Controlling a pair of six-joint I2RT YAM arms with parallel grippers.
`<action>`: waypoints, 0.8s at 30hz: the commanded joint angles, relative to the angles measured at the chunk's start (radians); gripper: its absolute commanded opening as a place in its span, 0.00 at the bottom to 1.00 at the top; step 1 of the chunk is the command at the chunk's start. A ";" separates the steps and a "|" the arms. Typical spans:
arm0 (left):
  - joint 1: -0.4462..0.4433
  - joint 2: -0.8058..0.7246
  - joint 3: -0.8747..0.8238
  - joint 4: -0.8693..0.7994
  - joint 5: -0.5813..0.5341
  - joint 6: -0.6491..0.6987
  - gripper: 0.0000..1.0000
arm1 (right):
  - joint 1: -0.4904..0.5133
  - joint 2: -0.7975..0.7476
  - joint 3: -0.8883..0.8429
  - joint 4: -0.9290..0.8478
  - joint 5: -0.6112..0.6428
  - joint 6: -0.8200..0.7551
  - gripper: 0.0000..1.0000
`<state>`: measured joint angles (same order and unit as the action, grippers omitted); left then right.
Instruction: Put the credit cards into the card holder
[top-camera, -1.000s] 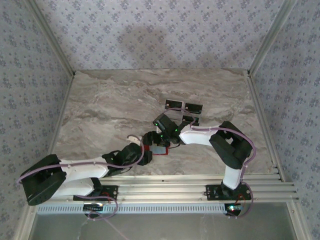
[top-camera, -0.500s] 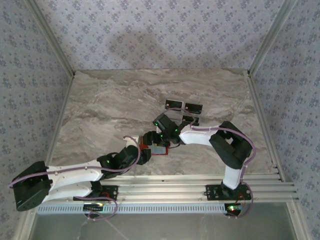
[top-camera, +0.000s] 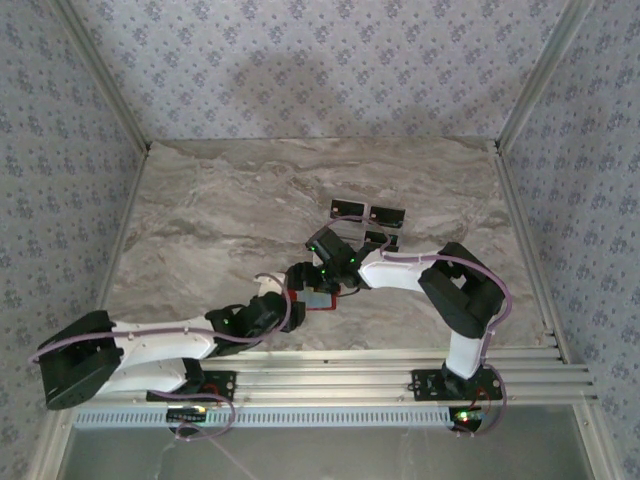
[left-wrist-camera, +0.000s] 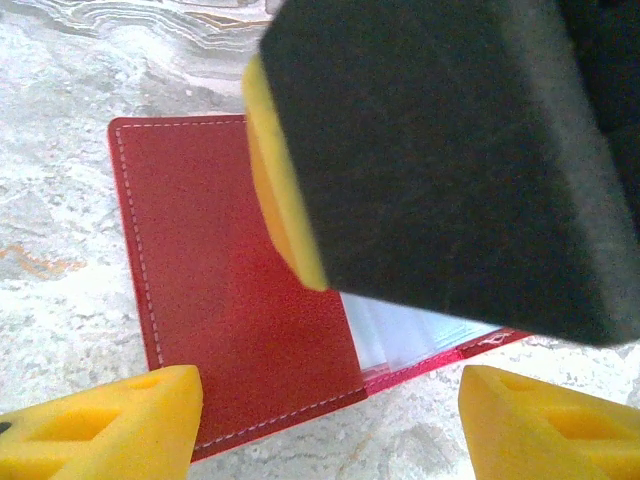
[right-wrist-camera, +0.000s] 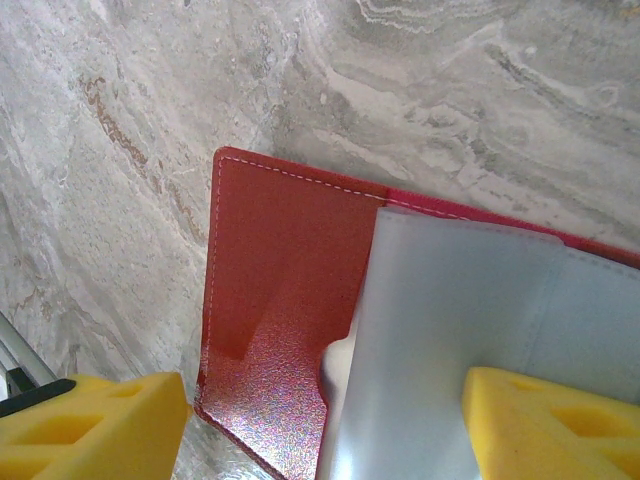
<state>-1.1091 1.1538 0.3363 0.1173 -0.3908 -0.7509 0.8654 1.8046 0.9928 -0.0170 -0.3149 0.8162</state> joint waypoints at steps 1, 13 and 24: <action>-0.008 0.036 0.057 0.044 -0.026 0.036 0.69 | 0.001 0.032 -0.006 -0.037 -0.016 0.015 0.76; -0.007 0.164 0.107 0.025 -0.070 0.048 0.67 | -0.004 0.012 -0.009 -0.058 -0.019 0.010 0.76; -0.008 0.237 0.131 -0.045 -0.108 0.002 0.62 | -0.008 -0.019 -0.006 -0.061 -0.026 0.012 0.77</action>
<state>-1.1095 1.3678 0.4503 0.1200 -0.4801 -0.7307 0.8555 1.8038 0.9928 -0.0185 -0.3298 0.8234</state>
